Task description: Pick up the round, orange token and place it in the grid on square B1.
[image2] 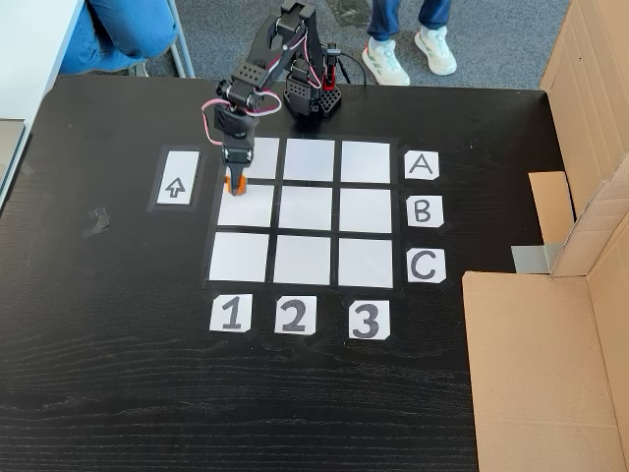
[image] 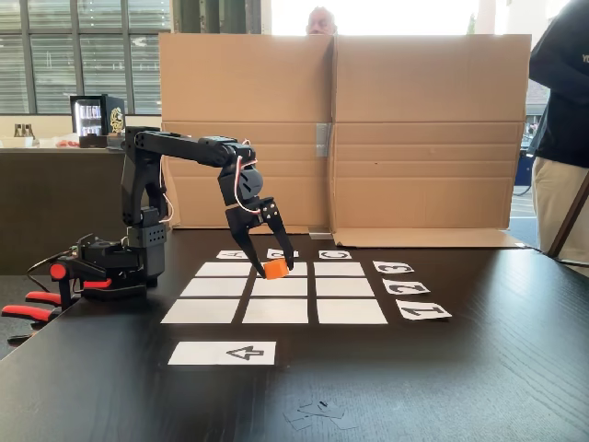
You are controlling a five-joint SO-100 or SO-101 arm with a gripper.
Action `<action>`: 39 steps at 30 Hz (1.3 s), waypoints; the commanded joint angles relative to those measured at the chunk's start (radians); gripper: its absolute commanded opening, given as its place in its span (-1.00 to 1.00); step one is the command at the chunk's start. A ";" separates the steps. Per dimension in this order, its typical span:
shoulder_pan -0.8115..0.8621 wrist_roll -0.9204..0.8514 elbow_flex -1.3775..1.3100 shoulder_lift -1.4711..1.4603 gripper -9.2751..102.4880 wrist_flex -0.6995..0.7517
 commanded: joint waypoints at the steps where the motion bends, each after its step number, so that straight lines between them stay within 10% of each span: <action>1: -0.029 0.017 -0.043 -0.011 -0.85 0.000; 39: 0.041 0.069 0.031 -0.118 -0.82 -0.025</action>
